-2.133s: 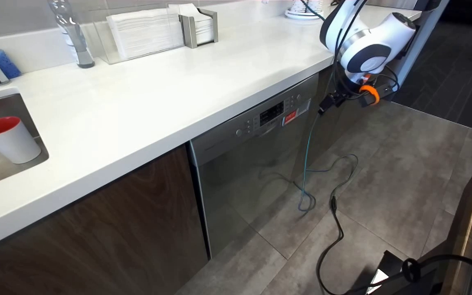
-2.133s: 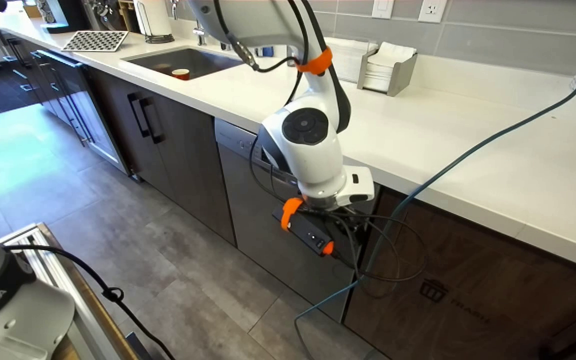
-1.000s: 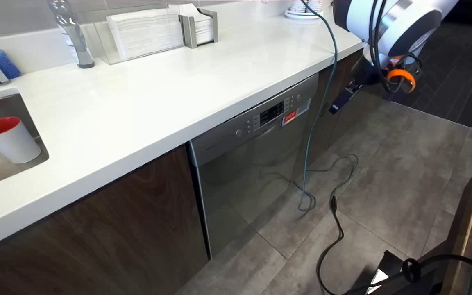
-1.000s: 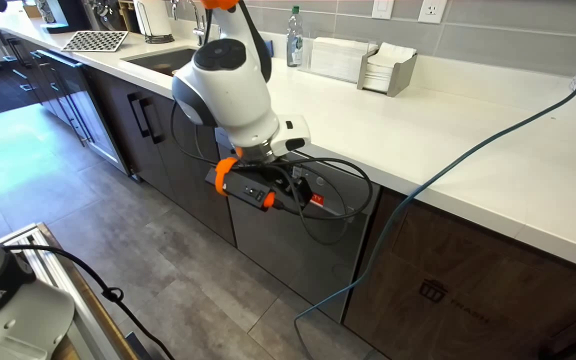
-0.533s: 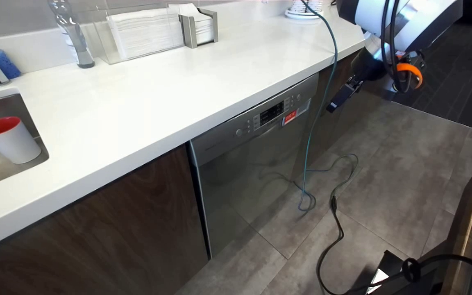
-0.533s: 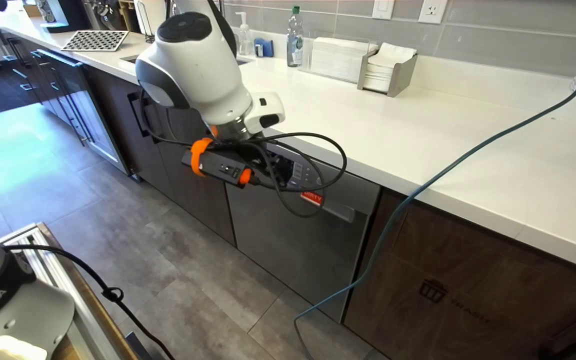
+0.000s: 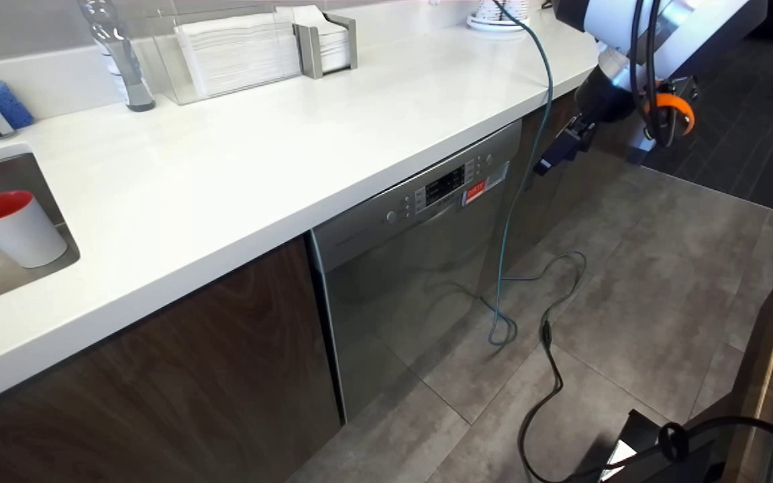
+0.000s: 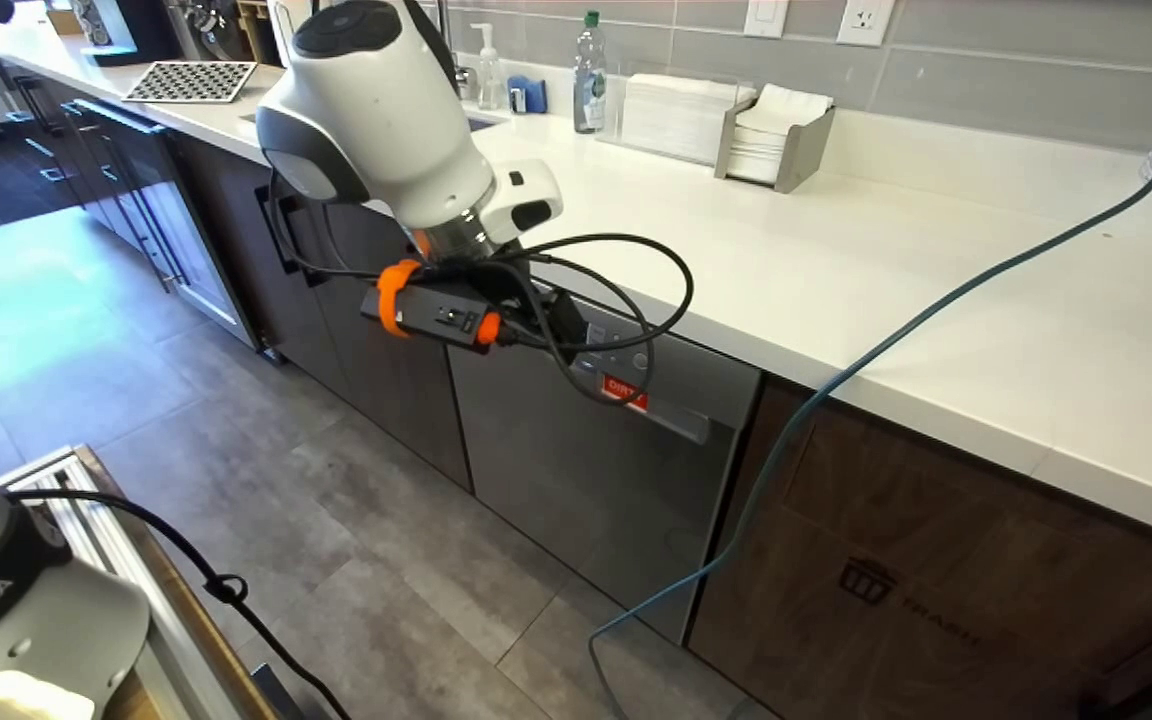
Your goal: Swipe the to expose the red dirty indicator on the dishwasher
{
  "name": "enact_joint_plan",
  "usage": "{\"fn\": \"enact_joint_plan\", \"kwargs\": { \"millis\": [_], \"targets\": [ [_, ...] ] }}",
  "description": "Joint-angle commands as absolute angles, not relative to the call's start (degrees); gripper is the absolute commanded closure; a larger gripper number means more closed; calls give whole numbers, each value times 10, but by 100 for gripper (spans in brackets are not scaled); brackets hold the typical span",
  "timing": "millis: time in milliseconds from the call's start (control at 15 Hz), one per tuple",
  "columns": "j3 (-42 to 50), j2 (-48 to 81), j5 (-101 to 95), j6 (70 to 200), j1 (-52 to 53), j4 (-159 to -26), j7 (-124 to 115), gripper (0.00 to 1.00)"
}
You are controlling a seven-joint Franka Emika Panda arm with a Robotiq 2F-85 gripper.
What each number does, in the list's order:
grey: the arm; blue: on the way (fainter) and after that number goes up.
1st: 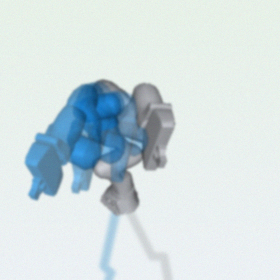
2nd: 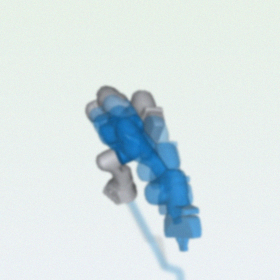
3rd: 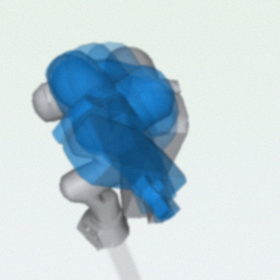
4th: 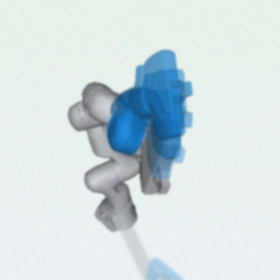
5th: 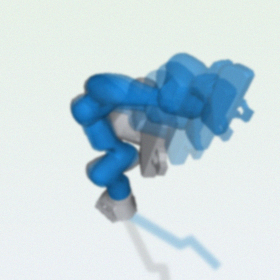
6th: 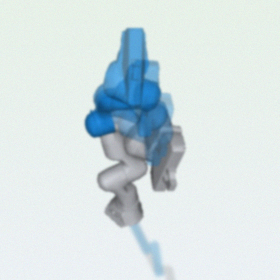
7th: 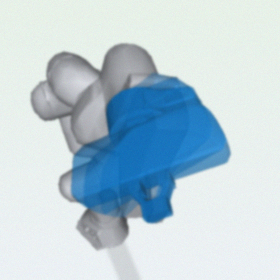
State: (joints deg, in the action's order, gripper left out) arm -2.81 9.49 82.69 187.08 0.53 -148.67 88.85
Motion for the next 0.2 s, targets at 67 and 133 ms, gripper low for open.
{"fn": "enact_joint_plan", "kwargs": {
  "millis": [67, 133],
  "targets": [
    [-28, 95, 827, 1871, 5, -1487, 889, 0],
    [-28, 95, 827, 1871, 5, -1487, 889, 0]
  ]
}}
